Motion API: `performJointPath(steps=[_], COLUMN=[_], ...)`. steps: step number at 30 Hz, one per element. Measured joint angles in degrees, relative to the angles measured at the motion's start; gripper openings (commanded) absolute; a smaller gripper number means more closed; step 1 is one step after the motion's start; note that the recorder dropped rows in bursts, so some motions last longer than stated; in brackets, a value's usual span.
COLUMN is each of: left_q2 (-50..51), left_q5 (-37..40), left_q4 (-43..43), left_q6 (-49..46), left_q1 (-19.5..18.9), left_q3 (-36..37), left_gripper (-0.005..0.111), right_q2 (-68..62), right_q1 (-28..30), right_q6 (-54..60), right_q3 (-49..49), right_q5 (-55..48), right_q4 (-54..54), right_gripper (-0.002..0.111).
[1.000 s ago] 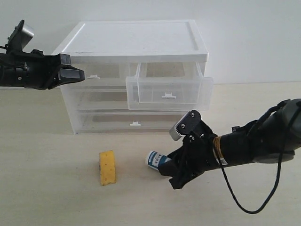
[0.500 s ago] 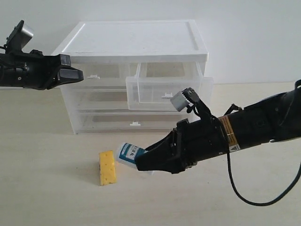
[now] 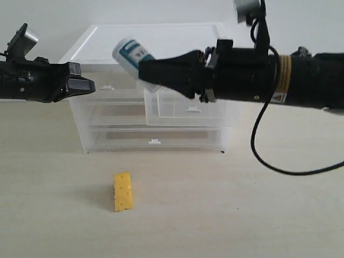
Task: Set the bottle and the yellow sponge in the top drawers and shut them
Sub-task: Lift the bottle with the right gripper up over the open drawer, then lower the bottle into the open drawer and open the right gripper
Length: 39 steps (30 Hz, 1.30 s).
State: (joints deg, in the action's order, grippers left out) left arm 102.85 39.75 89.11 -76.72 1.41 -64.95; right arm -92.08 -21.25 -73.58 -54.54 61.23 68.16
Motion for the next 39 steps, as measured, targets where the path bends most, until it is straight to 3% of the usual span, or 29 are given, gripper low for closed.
performJointPath(steps=[9,16,29,36,39], left_q2=[0.0,0.0,0.0,0.0,0.0], left_q5=[-0.1,-0.5,-0.5,-0.5,-0.5], left_q4=[0.0,0.0,0.0,0.0,0.0], left_q6=[0.0,0.0,0.0,0.0,0.0], left_q1=[0.0,0.0,0.0,0.0,0.0], left_q3=[0.0,0.0,0.0,0.0,0.0], left_gripper=[0.004,0.004,0.004,0.004,0.004], right_q2=[2.8,2.8,-4.0,-4.1,-4.2], right_q1=[0.0,0.0,0.0,0.0,0.0], right_q6=[-3.6,-3.3,-1.6,-1.6,-2.4], right_q3=[-7.4,-8.6,-9.9,-10.0,-10.0], right_q5=[-32.3,-43.2,-42.5,-42.3,-41.9], right_q4=[3.8,3.2,-1.2,-0.7,0.7], right_gripper=[0.000,0.000,0.002,0.036,0.038])
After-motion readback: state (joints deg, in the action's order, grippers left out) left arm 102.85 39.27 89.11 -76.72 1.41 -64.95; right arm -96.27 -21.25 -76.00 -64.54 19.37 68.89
